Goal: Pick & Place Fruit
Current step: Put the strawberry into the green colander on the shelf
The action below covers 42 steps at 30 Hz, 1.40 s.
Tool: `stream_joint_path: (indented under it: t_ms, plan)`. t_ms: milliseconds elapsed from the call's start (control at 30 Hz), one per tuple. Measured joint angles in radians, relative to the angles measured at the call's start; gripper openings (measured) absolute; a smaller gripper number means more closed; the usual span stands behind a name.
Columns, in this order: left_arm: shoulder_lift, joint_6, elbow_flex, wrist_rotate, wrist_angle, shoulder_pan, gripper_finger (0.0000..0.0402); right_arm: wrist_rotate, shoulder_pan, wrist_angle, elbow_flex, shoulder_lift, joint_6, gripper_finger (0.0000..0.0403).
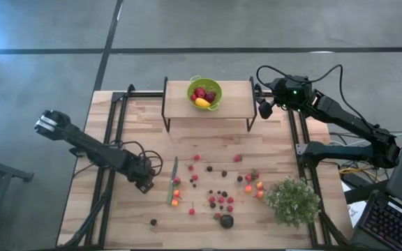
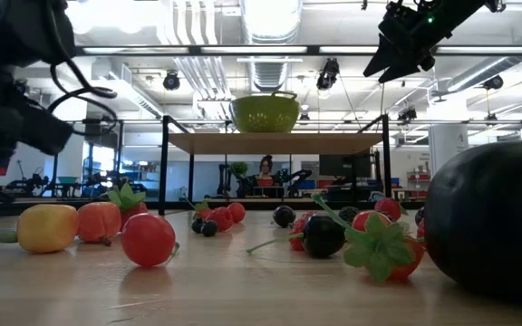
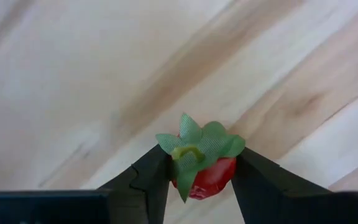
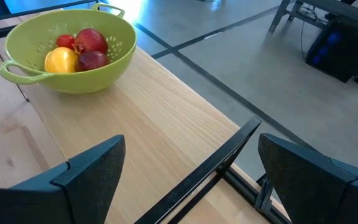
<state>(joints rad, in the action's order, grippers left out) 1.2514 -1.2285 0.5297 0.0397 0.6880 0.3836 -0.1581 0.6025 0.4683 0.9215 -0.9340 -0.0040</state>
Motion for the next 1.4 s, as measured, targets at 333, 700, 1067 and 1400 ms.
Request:
stream_joint_path:
  t_ms: [333, 700, 1067, 1400]
  plan:
    - [0.005, 0.126, -0.002, -0.194, -0.278, -0.026, 0.0161, 0.000, 0.000, 0.000, 0.000, 0.000, 0.002, 0.0363]
    - [0.003, 0.563, -0.002, -0.233, -0.778, -0.128, 0.0157, 0.001, 0.000, 0.000, 0.000, 0.000, 0.002, 0.0363]
    - [0.003, 0.975, 0.069, -0.229, -1.027, -0.283, 0.0156, 0.001, 0.000, 0.000, 0.000, 0.000, 0.002, 0.0363]
    - [0.006, 1.310, 0.271, -0.227, -1.030, -0.396, 0.0162, 0.001, 0.000, 0.000, 0.000, 0.000, 0.005, 0.0363]
